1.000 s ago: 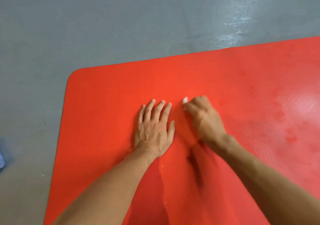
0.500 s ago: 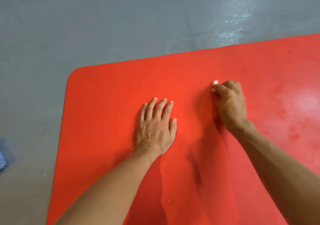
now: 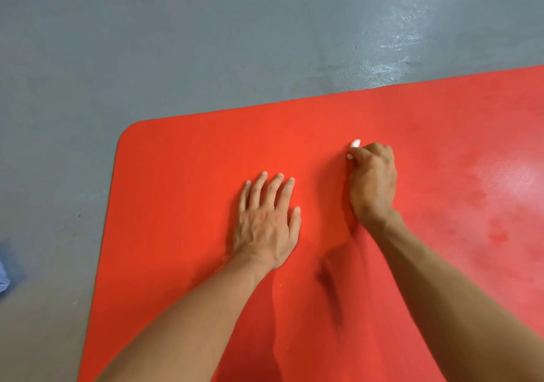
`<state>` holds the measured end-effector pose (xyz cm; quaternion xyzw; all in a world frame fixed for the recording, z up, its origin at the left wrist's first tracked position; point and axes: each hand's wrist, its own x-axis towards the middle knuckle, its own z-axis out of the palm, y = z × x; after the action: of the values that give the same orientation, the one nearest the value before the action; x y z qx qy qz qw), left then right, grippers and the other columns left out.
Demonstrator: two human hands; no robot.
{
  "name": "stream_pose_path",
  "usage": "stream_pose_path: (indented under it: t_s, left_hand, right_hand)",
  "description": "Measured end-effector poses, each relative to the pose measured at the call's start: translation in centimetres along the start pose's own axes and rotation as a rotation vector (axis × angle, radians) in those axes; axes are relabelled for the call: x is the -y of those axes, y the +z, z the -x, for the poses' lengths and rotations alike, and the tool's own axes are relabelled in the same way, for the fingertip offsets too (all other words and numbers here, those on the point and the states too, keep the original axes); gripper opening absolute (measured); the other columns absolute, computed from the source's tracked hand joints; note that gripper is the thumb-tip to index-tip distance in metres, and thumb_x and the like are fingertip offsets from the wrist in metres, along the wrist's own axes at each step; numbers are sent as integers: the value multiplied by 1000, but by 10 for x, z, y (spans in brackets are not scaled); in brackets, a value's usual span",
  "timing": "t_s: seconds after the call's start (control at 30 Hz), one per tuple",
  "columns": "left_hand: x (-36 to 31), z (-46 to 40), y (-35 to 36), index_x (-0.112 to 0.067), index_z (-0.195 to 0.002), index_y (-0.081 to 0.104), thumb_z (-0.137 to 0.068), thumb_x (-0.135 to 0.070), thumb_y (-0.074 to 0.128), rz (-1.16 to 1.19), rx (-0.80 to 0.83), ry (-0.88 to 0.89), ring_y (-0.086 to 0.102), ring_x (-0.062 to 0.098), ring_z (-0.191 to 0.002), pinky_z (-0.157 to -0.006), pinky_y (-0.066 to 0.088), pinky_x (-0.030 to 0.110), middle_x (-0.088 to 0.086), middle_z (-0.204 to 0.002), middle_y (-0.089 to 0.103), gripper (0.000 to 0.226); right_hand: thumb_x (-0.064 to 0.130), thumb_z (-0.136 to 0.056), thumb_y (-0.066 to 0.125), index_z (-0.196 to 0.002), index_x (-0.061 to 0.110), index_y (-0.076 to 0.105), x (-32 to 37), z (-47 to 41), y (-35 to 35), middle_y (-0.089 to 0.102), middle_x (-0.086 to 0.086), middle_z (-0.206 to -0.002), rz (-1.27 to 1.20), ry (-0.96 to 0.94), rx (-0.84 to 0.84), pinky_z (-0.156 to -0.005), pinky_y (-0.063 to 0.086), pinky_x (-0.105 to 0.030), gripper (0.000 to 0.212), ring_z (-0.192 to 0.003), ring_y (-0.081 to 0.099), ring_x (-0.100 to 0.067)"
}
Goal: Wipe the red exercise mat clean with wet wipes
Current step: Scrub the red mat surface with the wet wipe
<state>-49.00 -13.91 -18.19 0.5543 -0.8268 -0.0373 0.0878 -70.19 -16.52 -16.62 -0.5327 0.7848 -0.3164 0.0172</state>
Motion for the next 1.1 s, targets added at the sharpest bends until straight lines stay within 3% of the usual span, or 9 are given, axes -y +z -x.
stream_pose_path:
  t_s: [0.13,0.23,0.27,0.37,0.53,0.67,0.73,0.9,1.1]
  left_hand:
    - [-4,-2,-4,-22,-151,53,-100,-46,38,-52,23,4,39,30,-148,-120,30,56,2,-153,52,58]
    - [-7,-31,-13,-21,-123,62,-99,-44,42,-110,39,17,52,31,-120,-99,41,54,5,-126,62,39]
    - [-5,-43,-13,-21,-119,60,-98,-43,43,-100,35,22,51,31,-116,-102,39,55,5,-122,60,35]
    - [0,-57,-1,-16,-142,55,-93,-44,43,-11,-29,9,44,31,-137,-123,22,60,8,-139,55,57]
    - [3,-58,6,-16,-157,43,-97,-48,33,11,5,-1,26,25,-156,-127,15,57,3,-162,41,69]
    - [3,-57,7,-17,-157,44,-101,-48,32,15,7,1,25,25,-157,-127,16,57,3,-163,42,65]
    - [4,-59,6,-17,-158,42,-101,-49,33,-6,18,3,24,25,-157,-127,16,56,2,-163,40,66]
    - [4,-60,6,-16,-159,40,-100,-48,35,-30,34,5,24,26,-157,-127,17,57,3,-164,40,67]
    - [4,-61,4,-15,-159,39,-99,-48,35,-32,52,3,22,25,-158,-126,17,57,3,-164,39,69]
  right_hand:
    - [25,-98,39,-111,8,76,35,40,10,67,-3,-92,-74,-225,173,-71,48,-35,43,-91,55,-26]
    - [17,-100,54,-109,12,78,28,32,7,66,-1,-90,-77,-296,222,-66,53,-41,25,-88,56,-25]
    - [17,-101,59,-107,14,78,25,27,7,66,0,-89,-50,-327,251,-66,53,-42,20,-87,55,-25]
    - [28,-108,51,-100,14,77,9,3,6,64,-3,-87,13,-390,259,-69,50,-41,30,-89,55,-28]
    - [15,-103,49,-96,5,78,-1,-22,8,63,-10,-84,-3,-5,0,-74,37,-29,31,-88,54,-36]
    - [24,-100,38,-112,6,75,41,23,16,66,-5,-92,-123,-374,299,-72,50,-36,42,-90,55,-27]
    - [26,-106,40,-111,8,74,22,-6,14,66,-5,-93,-65,-490,310,-75,51,-38,40,-91,56,-28]
    - [16,-96,49,-96,7,77,-1,-55,16,63,-10,-88,-1,66,19,-75,34,-31,30,-93,55,-36]
    - [28,-104,43,-109,11,75,35,-25,31,68,-4,-97,-88,-505,342,-77,51,-37,37,-94,56,-27]
